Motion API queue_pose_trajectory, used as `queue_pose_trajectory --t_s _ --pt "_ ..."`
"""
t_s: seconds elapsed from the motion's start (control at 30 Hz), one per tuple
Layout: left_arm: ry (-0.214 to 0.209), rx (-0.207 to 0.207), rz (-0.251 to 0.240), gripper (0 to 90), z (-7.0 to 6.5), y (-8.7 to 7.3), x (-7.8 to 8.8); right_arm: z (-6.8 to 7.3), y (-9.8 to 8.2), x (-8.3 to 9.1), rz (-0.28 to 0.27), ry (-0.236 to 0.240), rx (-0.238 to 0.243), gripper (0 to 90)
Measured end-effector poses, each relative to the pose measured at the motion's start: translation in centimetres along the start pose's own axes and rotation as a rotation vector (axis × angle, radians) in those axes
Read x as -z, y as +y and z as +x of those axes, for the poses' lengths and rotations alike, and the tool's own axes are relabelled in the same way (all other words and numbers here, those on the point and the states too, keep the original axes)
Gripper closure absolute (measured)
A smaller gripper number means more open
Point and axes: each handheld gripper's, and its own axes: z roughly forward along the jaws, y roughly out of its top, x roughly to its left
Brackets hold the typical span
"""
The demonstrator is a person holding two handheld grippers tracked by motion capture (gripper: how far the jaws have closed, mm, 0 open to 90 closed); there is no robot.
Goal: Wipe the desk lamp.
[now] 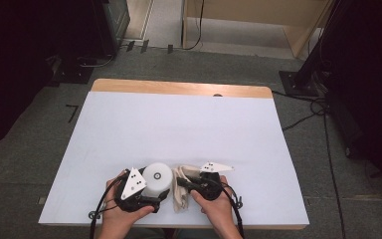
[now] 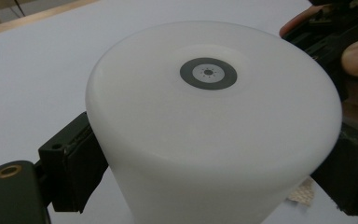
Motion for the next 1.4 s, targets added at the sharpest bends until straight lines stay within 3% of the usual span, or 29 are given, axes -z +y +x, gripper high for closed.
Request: queue_pose_trajectory --t_s 0.17,0.27,0.4,0.53,0.57,0.73,0.8,0.93,1.07,1.17,1.27,1.4 --pt "-0.068 -0.084 -0.001 8.6 1.2 0.8 -1.1 -0.4 -0.3 1.5 -0.034 -0.020 -0.022 80.2" --pt "-0.133 -0.130 -0.017 8.6 2.1 1.4 -1.9 -0.7 -0.6 2.4 -0.053 -0.034 -0.035 80.2" --pt "-0.247 -0.158 -0.040 8.7 3.4 2.1 -3.2 -1.2 -1.1 4.0 -0.077 -0.061 -0.060 80.2" --pt "-0.297 -0.201 -0.015 8.6 3.5 2.6 -4.4 -1.8 -1.6 5.4 -0.101 -0.088 -0.074 80.3" --pt "-0.299 -0.210 -0.009 8.6 3.4 2.6 -4.6 -1.9 -1.6 5.6 -0.108 -0.093 -0.081 80.3" --pt "-0.283 -0.173 -0.022 8.4 3.3 2.4 -4.7 -1.9 -1.6 5.9 -0.116 -0.090 -0.083 80.3" --pt "-0.218 -0.157 -0.064 6.4 3.0 2.0 -4.2 -1.8 -1.4 5.8 -0.117 -0.081 -0.078 80.3" --pt "-0.214 -0.117 -0.060 6.2 2.8 1.7 -3.5 -1.3 -0.4 6.0 -0.145 -0.059 -0.063 80.3" --pt "-0.212 -0.099 -0.079 6.3 2.8 1.2 -2.8 -0.4 1.0 6.4 -0.208 -0.033 -0.009 80.3" --pt "-0.211 -0.056 -0.101 11.9 3.0 0.9 -2.3 0.4 2.0 6.8 -0.259 -0.010 0.027 80.3" --pt "-0.211 -0.046 -0.103 13.2 3.0 0.7 -2.2 1.1 2.7 6.6 -0.294 0.006 0.059 80.2" --pt "-0.209 -0.041 -0.097 13.5 3.0 0.5 -2.3 1.1 2.9 5.7 -0.286 0.005 0.049 80.2"
